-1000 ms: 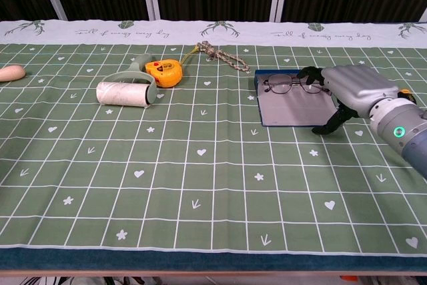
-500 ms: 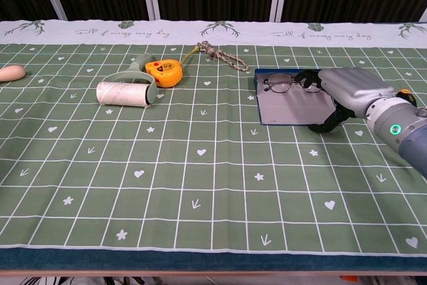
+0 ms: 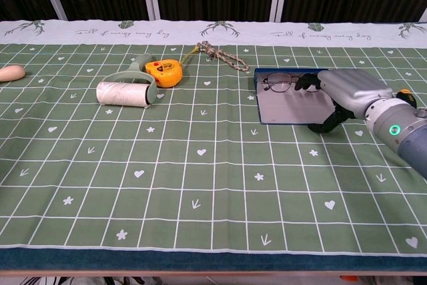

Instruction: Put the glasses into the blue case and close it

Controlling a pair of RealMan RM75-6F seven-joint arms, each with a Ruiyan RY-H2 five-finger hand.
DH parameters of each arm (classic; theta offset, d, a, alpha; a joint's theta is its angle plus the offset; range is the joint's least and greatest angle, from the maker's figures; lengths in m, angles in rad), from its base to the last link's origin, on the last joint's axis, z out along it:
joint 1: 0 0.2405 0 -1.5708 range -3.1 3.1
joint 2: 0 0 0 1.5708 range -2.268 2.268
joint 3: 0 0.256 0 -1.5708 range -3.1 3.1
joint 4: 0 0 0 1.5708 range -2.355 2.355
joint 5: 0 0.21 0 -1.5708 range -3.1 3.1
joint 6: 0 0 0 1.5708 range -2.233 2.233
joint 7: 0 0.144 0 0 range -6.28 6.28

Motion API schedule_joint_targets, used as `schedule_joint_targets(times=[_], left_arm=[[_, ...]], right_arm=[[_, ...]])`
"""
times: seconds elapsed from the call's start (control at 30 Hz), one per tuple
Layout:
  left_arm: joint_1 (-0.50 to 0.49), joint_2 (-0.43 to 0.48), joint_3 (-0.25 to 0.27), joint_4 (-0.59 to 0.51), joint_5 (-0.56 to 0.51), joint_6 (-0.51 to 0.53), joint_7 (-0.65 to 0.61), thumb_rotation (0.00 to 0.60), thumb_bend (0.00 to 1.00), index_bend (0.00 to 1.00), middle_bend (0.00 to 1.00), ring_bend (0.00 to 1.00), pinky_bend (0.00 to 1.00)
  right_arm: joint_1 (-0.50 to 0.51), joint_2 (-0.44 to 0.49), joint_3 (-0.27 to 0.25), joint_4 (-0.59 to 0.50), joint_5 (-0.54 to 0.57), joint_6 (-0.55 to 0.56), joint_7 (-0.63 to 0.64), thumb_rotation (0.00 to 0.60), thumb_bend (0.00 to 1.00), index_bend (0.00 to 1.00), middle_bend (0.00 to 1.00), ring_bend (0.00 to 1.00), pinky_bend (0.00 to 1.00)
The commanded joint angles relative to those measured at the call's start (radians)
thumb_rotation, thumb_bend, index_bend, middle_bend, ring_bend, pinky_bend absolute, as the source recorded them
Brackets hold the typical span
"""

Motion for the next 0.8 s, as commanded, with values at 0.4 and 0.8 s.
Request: schedule_joint_targets(times=[0.4, 0.8], left_arm=[[0.0, -0.001, 0.0, 0.003, -0.001, -0.001, -0.001, 0.6, 0.32, 0.1, 0.0, 0.0, 0.0], [0.0, 0.0, 0.0, 0.001, -0.002, -0.001, -0.001, 0.6, 0.32, 0.1, 0.0, 0.0, 0.0]], right_arm=[[0.008, -0.003, 0.022, 0.014, -0.001, -0.002, 0.004, 0.6, 0.51, 0.31, 0.23, 0.23, 0.23], [0.074, -0.029, 0.092, 0.099, 0.018, -0.035, 0.018, 0.6, 0.51, 0.31, 0.23, 0.23, 0.23]])
